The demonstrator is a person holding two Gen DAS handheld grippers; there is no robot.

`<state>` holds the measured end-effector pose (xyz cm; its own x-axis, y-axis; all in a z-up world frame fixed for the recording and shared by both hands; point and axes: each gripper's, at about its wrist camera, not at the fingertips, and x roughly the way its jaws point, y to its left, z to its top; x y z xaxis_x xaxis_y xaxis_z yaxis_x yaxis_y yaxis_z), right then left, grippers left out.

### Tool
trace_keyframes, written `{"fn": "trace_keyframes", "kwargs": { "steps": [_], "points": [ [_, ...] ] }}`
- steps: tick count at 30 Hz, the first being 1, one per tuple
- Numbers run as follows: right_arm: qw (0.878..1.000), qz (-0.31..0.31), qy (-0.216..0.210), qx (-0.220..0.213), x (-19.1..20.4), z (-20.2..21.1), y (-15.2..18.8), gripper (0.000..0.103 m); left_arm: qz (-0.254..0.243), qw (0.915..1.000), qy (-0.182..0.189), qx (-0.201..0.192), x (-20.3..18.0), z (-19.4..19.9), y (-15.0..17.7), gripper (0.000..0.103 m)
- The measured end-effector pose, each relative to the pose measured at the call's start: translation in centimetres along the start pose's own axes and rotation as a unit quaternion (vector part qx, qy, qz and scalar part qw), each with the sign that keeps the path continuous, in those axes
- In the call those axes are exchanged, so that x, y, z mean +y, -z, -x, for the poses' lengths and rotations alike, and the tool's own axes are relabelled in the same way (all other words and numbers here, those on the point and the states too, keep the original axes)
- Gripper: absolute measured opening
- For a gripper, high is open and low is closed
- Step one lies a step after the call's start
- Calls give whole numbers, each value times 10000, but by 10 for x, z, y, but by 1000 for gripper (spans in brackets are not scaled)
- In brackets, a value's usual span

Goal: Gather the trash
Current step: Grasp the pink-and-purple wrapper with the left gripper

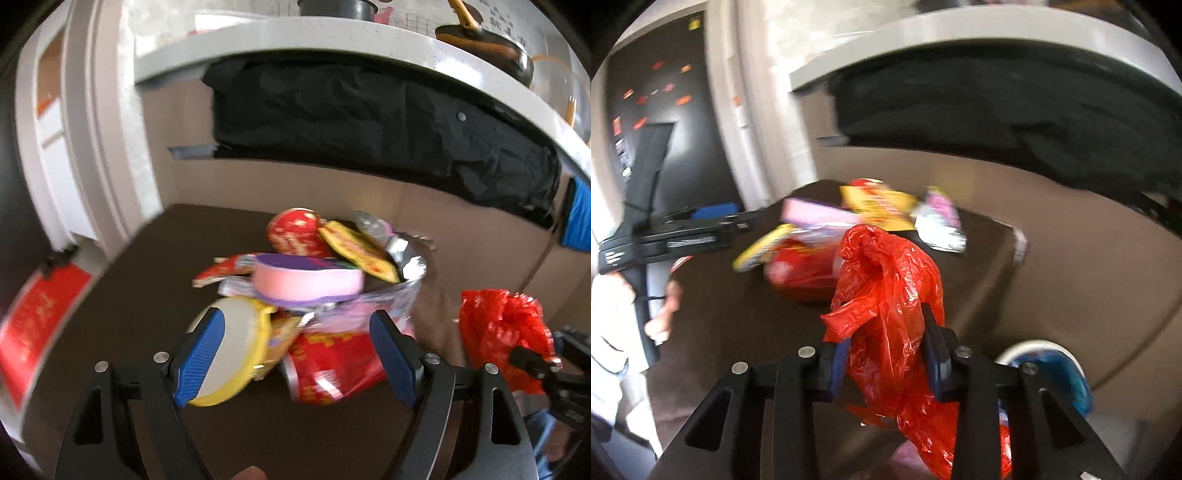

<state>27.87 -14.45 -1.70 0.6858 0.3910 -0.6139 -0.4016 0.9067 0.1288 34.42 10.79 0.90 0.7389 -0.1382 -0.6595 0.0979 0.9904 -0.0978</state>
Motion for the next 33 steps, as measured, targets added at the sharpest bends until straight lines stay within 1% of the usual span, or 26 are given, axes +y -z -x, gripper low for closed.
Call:
{"fn": "trace_keyframes", "kwargs": {
  "steps": [3,5,6,7,8,11,12,14,17,18,19,20,21,22,24,25,26,29,33],
  "points": [
    [9996,-183,228,34,-23,-3,-1,32,283,9990,283,179,2,-11,-9,80],
    [9990,-289,349,47,-37,-4,2,32,663,9959,490,361,10,-22,-17,79],
    [9987,-317,390,63,-43,-4,3,32,840,9936,601,449,14,-28,-21,77],
    [9985,-334,427,83,-47,-4,6,32,1078,9896,748,581,21,-37,-27,71],
    [9983,-352,444,99,-47,-3,9,32,1227,9875,735,656,26,-44,-29,69],
    [9977,-489,423,195,-55,-6,16,32,1669,9809,485,877,40,-67,-35,67],
    [9975,-518,420,219,-56,-8,19,32,1803,9781,428,949,43,-75,-36,65],
    [9974,-533,422,252,-57,-8,23,32,2088,9709,390,1105,49,-91,-35,64],
    [9974,-476,469,254,-54,-9,25,32,2351,9643,277,1187,53,-106,-33,63],
    [9976,-438,485,241,-53,-9,24,32,2444,9621,285,1173,55,-107,-31,58],
    [9976,-411,502,229,-52,-9,23,32,2533,9604,297,1126,57,-107,-30,47],
    [9977,-369,521,208,-50,-9,22,32,2596,9595,321,1045,59,-106,-29,45],
    [9979,-331,532,189,-49,-9,21,32,2618,9601,334,930,60,-101,-30,40],
    [9980,-299,536,164,-48,-9,20,32,2575,9622,310,829,59,-97,-31,38],
    [9982,-247,536,107,-46,-7,15,32,2330,9707,142,563,57,-83,-36,36],
    [9984,-218,525,64,-45,-7,12,32,2131,9761,50,419,54,-75,-39,35],
    [9985,-200,517,28,-43,-7,8,32,2015,9788,41,365,52,-69,-42,34],
    [9988,-220,434,-65,-42,-5,-1,32,1696,9853,49,177,46,-51,-50,33],
    [9987,-252,397,-212,-40,1,-11,32,1136,9931,-172,-226,32,-19,-59,33]
  ]
}}
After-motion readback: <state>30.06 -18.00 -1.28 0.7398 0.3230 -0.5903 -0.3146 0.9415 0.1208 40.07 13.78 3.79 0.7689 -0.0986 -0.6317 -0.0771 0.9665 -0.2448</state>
